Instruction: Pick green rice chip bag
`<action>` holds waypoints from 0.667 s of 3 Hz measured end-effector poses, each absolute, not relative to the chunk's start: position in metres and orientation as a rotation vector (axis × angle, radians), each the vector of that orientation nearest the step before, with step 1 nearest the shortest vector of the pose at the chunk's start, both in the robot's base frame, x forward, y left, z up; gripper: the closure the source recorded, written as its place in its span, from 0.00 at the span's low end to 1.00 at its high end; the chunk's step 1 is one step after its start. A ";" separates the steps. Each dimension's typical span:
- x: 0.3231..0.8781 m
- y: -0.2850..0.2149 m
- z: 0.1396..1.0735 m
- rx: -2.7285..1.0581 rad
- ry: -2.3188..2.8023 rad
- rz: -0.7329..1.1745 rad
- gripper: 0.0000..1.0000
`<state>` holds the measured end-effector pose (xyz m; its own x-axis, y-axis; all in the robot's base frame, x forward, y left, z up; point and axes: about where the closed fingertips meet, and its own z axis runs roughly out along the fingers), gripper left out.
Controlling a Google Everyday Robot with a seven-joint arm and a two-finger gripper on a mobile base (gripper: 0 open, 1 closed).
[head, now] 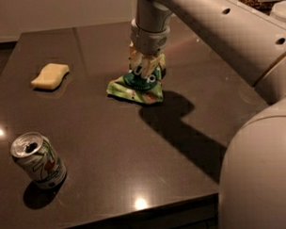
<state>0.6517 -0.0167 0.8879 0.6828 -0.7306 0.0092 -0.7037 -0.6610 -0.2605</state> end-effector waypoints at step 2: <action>0.641 -0.021 0.900 -2.625 1.165 -0.166 1.00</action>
Offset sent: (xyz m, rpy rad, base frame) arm -0.0198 -0.0099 0.0264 0.0432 -0.0192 -0.0348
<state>0.6408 -0.0209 0.8999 0.6710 -0.7415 -0.0024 -0.7112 -0.6426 -0.2850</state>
